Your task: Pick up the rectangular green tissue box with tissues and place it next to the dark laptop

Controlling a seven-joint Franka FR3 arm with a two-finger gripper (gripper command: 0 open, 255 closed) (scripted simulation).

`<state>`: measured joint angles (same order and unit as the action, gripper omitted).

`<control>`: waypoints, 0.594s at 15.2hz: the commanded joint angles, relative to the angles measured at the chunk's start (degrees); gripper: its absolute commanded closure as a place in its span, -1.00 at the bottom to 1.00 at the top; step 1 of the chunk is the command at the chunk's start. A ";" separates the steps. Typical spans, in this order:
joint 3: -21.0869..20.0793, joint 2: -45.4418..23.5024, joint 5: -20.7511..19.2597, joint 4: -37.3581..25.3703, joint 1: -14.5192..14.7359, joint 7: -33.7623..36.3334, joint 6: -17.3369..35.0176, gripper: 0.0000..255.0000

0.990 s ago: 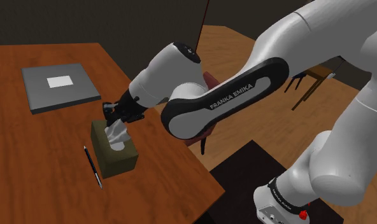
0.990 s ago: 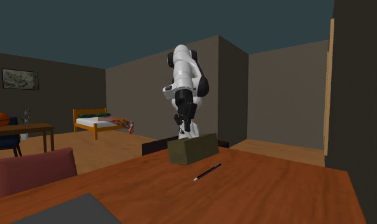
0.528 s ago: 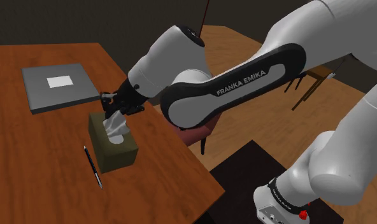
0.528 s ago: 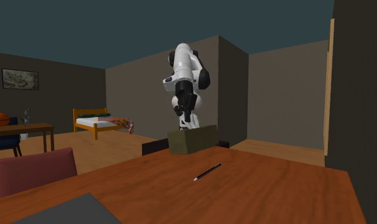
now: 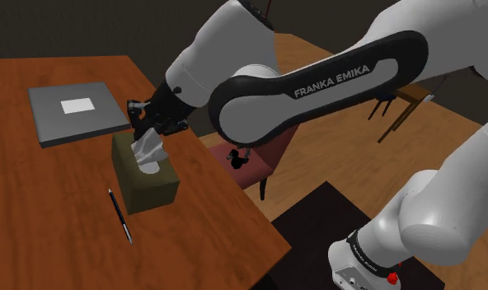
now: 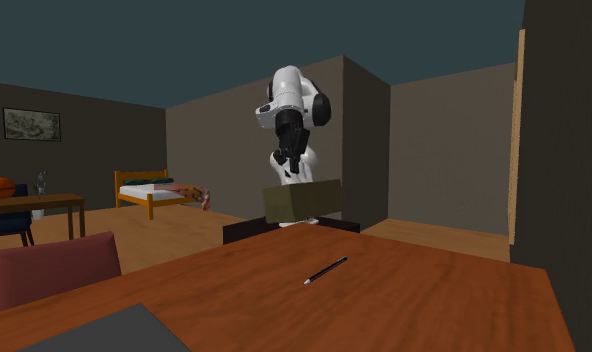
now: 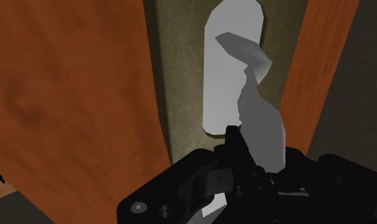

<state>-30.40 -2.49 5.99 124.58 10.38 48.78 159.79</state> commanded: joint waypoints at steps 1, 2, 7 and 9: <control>-0.03 0.95 0.85 -0.74 -0.16 -0.55 -1.62 1.00; -0.03 1.37 1.14 -1.14 -0.19 -0.71 -2.38 1.00; 0.09 3.25 2.29 -3.28 -0.35 -1.25 -6.21 1.00; 0.16 3.90 2.62 -4.21 -0.40 -1.37 -7.74 1.00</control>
<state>-30.31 0.96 8.23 120.74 10.04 47.68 152.84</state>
